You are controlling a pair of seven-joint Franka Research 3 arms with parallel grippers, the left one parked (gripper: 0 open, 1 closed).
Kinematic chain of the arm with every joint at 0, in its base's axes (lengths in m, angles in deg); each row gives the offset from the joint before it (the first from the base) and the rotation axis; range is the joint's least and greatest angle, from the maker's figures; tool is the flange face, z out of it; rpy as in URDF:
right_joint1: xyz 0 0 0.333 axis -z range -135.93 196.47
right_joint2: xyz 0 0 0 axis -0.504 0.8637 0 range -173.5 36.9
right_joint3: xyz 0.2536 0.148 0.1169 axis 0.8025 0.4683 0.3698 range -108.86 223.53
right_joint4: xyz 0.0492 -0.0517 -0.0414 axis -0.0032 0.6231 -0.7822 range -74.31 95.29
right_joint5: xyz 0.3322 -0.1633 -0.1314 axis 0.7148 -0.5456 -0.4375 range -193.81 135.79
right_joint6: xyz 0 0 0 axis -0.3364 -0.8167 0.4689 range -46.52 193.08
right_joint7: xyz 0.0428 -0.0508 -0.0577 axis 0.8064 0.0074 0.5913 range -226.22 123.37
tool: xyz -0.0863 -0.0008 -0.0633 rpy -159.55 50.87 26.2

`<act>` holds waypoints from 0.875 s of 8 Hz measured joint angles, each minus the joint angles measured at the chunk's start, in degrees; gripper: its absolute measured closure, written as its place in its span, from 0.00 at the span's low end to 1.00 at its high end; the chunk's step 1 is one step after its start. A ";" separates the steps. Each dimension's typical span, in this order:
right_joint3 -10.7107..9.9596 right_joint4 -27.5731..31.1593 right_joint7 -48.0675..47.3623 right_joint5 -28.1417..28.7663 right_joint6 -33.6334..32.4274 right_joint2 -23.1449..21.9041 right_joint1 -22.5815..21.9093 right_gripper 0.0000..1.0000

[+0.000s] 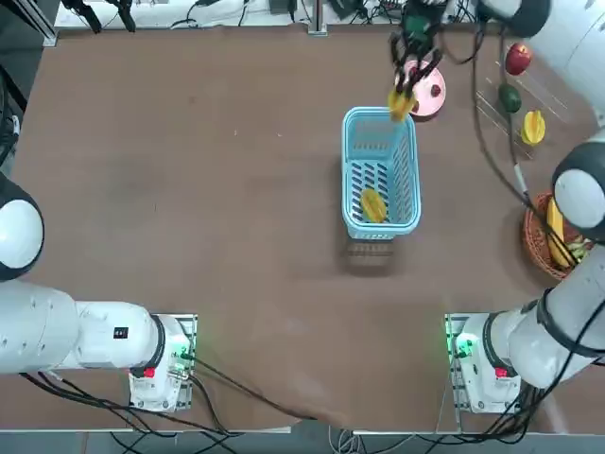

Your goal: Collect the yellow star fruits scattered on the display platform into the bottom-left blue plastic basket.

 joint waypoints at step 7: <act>-2.17 18.98 -0.73 -8.67 10.30 -11.61 0.00 0.00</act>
